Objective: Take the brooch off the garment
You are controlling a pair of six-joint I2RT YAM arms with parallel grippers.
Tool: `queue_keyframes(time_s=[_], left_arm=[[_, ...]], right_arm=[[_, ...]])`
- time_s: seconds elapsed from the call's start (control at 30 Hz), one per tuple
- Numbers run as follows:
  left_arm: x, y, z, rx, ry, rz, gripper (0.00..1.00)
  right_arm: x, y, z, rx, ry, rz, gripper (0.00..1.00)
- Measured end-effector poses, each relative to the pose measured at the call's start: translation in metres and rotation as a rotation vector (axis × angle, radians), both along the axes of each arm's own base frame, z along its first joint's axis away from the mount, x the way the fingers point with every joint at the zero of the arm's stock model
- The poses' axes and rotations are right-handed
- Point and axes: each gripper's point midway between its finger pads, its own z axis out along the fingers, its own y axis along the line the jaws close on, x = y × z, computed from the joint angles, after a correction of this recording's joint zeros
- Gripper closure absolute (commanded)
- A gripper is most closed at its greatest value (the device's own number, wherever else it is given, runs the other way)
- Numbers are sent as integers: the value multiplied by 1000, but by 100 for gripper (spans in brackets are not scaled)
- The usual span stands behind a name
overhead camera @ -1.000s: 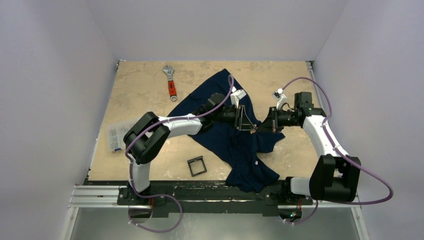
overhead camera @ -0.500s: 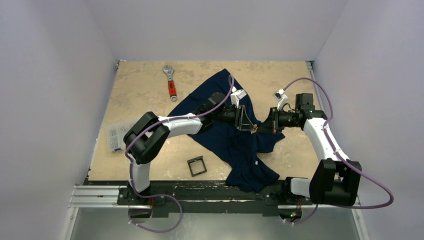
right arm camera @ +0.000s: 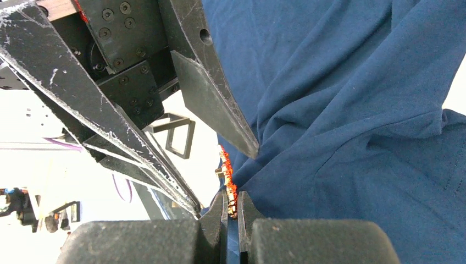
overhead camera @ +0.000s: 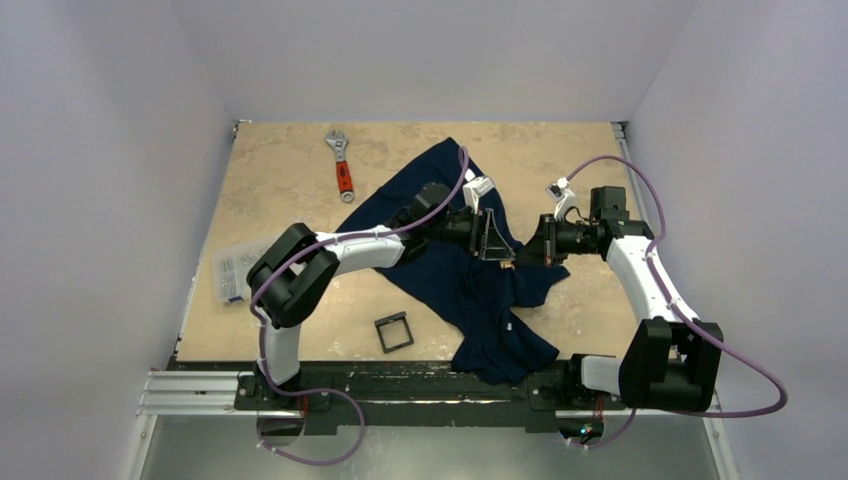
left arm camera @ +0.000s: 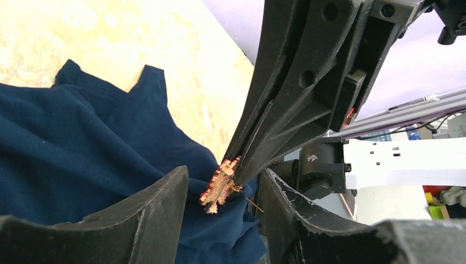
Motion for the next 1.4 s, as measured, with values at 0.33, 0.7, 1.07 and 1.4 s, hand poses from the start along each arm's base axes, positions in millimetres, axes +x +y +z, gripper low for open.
queue_keyframes(time_s=[0.33,0.7,1.07,1.4], left_arm=[[22,16,8,-24,-48,19,57],[26,28,-4,4,-84,14,54],[27,32,5,11,-138,13,44],[31,38,10,16,-192,12,41]], right_arm=[[1,2,3,21,-11,9,100],[12,1,5,11,-55,3,100],[42,-5,7,-20,-115,-12,100],[62,-8,14,-39,-181,-24,100]])
